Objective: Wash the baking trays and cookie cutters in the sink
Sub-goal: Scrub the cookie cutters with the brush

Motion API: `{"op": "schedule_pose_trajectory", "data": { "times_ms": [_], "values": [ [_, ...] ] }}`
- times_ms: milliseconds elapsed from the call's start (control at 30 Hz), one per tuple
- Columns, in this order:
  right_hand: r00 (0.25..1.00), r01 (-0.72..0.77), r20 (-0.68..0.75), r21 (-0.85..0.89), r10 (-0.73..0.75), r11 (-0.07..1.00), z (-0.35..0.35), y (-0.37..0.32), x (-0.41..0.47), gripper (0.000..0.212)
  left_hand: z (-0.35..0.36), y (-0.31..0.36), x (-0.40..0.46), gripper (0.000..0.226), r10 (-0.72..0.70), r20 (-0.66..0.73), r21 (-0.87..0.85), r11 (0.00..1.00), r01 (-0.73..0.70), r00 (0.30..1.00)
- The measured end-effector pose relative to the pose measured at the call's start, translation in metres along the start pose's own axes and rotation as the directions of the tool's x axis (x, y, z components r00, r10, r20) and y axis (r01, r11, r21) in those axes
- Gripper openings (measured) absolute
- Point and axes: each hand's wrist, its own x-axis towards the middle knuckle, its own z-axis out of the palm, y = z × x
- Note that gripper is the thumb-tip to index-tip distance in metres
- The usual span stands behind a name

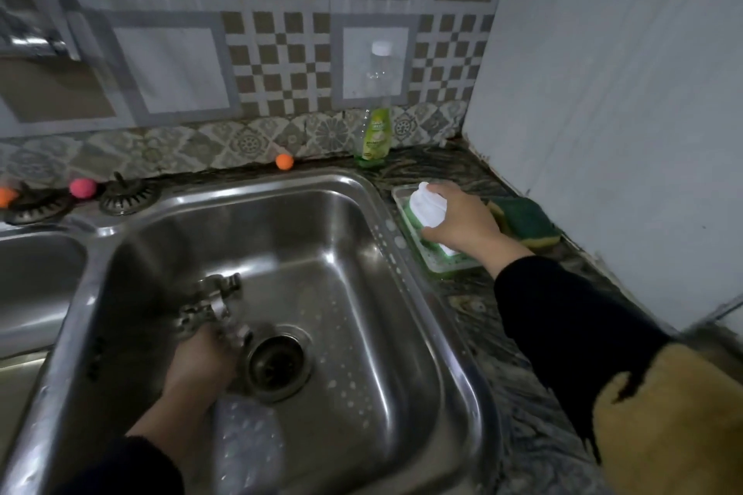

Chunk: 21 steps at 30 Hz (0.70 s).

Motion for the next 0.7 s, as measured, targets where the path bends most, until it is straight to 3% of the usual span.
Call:
{"op": "schedule_pose_trajectory", "data": {
  "times_ms": [133, 300, 467, 567, 700],
  "values": [
    [0.999, 0.005, -0.053, 0.002, -0.005, 1.0, -0.015, -0.017, -0.005, 0.083, -0.018, 0.047, -0.017, 0.048, 0.113, -0.139, -0.22, 0.965, -0.143, 0.984],
    [0.984, 0.161, -0.098, 0.154, -0.147, 0.975, -0.026, -0.069, -0.035, 0.081, -0.035, 0.08, -0.033, 0.046, 0.233, -0.201, -0.336, 0.896, -0.29, 0.951],
    [0.95, 0.277, 0.068, 0.262, -0.304, 0.924, 0.02, -0.112, -0.084, 0.076, -0.041, 0.086, -0.05, 0.043, 0.344, -0.249, -0.221, 0.89, -0.399, 0.905],
    [0.941, 0.298, 0.086, 0.247, -0.327, 0.922, 0.055, -0.125, -0.094, 0.076, -0.041, 0.086, -0.062, 0.031, 0.427, -0.216, -0.182, 0.866, -0.466, 0.878],
    [0.943, 0.289, 0.102, 0.226, -0.318, 0.93, 0.077, -0.129, -0.098, 0.08, -0.046, 0.066, -0.059, 0.038, 0.376, -0.253, -0.216, 0.876, -0.431, 0.891]
  ]
}}
